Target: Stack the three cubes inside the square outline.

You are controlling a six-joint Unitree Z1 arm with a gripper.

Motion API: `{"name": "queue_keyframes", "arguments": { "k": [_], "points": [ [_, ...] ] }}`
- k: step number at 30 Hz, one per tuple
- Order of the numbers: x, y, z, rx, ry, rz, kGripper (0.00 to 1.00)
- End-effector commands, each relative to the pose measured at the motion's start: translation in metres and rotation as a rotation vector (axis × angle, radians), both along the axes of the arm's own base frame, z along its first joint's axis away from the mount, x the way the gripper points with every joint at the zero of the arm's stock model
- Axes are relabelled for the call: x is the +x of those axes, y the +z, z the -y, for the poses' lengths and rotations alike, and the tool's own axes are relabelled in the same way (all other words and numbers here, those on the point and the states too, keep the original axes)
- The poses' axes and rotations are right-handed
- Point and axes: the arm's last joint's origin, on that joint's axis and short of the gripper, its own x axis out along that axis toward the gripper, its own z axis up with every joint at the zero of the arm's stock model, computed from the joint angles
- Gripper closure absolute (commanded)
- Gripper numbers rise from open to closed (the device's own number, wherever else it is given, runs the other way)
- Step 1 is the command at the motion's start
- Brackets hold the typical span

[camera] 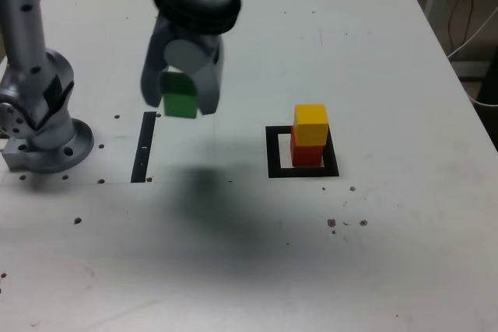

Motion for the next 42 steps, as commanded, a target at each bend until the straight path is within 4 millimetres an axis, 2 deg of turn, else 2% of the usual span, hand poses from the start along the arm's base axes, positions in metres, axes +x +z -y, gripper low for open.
{"name": "queue_keyframes", "arguments": {
  "k": [1, 11, 16, 22, 42],
  "points": [
    [0.027, 0.026, 0.001, -0.029, 0.016, 0.153, 0.86],
    [0.064, 0.035, -0.006, -0.055, 0.069, 0.232, 0.86],
    [0.077, 0.026, -0.009, -0.055, 0.078, 0.215, 0.86],
    [0.093, 0.006, -0.008, -0.043, 0.078, 0.176, 0.86],
    [0.105, 0.001, -0.009, -0.002, 0.066, 0.221, 0.85]
  ]
}}
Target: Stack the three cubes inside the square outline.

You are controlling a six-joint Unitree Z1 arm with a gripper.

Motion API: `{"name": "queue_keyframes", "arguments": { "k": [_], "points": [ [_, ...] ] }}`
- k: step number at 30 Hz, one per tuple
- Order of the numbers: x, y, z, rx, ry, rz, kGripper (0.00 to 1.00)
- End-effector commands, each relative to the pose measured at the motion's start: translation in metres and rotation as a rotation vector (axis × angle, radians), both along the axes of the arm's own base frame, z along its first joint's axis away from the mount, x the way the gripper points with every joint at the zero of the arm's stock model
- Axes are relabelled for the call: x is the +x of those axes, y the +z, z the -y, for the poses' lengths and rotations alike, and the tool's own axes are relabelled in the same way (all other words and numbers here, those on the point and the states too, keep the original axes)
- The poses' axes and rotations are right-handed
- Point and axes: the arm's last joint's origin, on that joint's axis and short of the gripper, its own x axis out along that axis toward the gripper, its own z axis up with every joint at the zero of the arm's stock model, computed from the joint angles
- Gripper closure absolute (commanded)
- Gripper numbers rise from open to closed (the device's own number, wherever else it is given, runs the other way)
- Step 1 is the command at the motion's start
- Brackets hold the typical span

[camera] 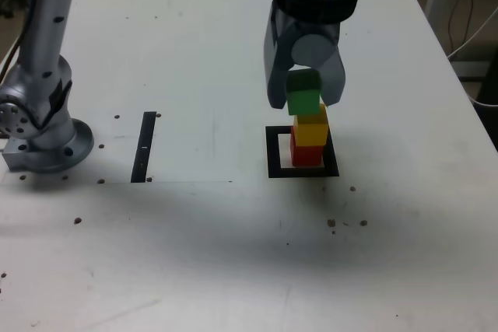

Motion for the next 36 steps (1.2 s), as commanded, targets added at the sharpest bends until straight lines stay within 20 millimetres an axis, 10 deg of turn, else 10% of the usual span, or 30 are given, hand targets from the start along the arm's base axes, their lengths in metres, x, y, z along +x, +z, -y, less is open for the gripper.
{"name": "queue_keyframes", "arguments": {
  "k": [1, 25, 36],
  "points": [
    [0.000, -0.002, 0.000, -0.001, 0.001, 0.002, 0.85],
    [0.005, -0.011, -0.007, -0.031, 0.057, 0.001, 0.74],
    [0.006, -0.014, -0.009, -0.018, 0.064, -0.004, 0.48]
  ]
}}
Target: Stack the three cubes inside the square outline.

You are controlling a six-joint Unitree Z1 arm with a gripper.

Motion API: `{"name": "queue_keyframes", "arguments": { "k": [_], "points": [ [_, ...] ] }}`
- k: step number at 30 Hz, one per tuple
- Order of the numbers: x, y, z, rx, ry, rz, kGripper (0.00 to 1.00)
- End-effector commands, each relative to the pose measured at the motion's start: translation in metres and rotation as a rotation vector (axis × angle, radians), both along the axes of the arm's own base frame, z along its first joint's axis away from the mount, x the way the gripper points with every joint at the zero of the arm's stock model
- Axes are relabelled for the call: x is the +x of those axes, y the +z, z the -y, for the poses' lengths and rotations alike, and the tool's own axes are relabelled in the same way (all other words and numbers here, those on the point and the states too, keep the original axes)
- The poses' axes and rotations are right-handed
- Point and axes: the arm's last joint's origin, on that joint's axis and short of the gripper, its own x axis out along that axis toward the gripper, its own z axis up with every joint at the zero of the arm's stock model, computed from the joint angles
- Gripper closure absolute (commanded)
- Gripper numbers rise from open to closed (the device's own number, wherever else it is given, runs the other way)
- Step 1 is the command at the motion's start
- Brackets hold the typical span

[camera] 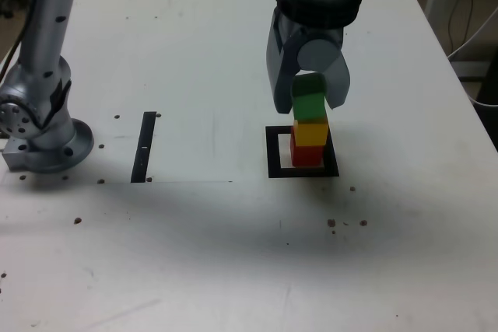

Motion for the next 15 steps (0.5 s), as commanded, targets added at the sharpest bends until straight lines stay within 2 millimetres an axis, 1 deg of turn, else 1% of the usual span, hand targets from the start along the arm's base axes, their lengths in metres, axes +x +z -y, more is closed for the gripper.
{"name": "queue_keyframes", "arguments": {
  "k": [1, 3, 8, 11, 13, 15],
  "points": [
    [0.0022, -0.0040, -0.0003, 0.003, 0.003, -0.009, 0.48],
    [0.0036, -0.0053, -0.0002, 0.003, 0.003, -0.007, 0.46],
    [0.0063, -0.0075, 0.0001, 0.001, 0.002, 0.010, 0.37],
    [0.0062, -0.0083, 0.0001, 0.001, 0.003, 0.011, 0.35],
    [0.0062, -0.0094, 0.0001, 0.000, 0.003, 0.012, 0.30],
    [0.0062, -0.0112, 0.0001, 0.000, 0.004, 0.012, 0.21]
  ]
}}
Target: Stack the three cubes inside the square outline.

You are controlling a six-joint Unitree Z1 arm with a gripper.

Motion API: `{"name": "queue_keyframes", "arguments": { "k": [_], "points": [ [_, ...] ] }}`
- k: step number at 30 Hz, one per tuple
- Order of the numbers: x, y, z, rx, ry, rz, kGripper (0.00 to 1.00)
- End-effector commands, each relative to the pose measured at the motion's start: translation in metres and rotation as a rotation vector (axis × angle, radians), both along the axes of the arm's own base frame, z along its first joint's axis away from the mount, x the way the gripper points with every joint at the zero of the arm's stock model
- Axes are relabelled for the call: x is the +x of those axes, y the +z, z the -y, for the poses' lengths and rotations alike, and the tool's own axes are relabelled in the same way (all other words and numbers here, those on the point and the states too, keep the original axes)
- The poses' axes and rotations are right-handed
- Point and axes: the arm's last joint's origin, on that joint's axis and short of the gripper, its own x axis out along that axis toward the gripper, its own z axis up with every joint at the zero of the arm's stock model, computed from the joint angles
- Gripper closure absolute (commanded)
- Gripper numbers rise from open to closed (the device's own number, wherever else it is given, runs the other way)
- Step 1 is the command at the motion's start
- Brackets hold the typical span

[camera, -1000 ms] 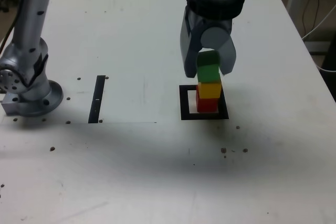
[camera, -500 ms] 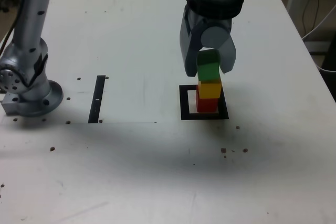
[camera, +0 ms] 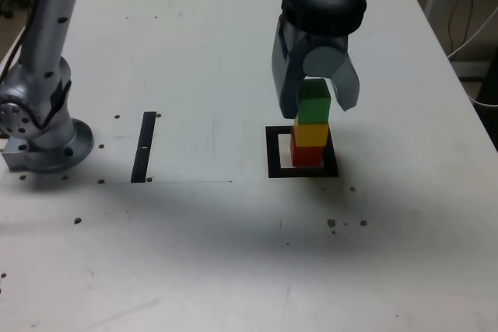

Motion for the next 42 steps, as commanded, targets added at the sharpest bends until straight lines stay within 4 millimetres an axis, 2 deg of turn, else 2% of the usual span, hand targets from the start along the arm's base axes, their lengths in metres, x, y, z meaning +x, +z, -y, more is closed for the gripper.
{"name": "queue_keyframes", "arguments": {
  "k": [1, 3, 6, 13, 21, 26, 29, 32, 37, 42],
  "points": [
    [0.000, -0.003, -0.001, 0.002, 0.006, 0.001, 0.16],
    [-0.001, -0.004, -0.001, 0.007, 0.010, -0.002, 0.07],
    [-0.002, -0.006, -0.002, 0.019, 0.015, -0.007, 0.01],
    [-0.010, 0.003, -0.002, 0.050, 0.027, 0.020, 0.01],
    [-0.038, 0.031, -0.001, 0.048, 0.032, 0.127, 0.01],
    [-0.075, 0.052, 0.002, -0.002, -0.006, 0.147, 0.01],
    [-0.108, 0.066, 0.004, -0.033, -0.054, 0.137, 0.01],
    [-0.139, 0.071, 0.006, -0.053, -0.097, 0.109, 0.01],
    [-0.181, 0.064, 0.006, -0.075, -0.160, 0.062, 0.01],
    [-0.213, 0.037, 0.001, -0.079, -0.169, -0.005, 0.01]
  ]
}}
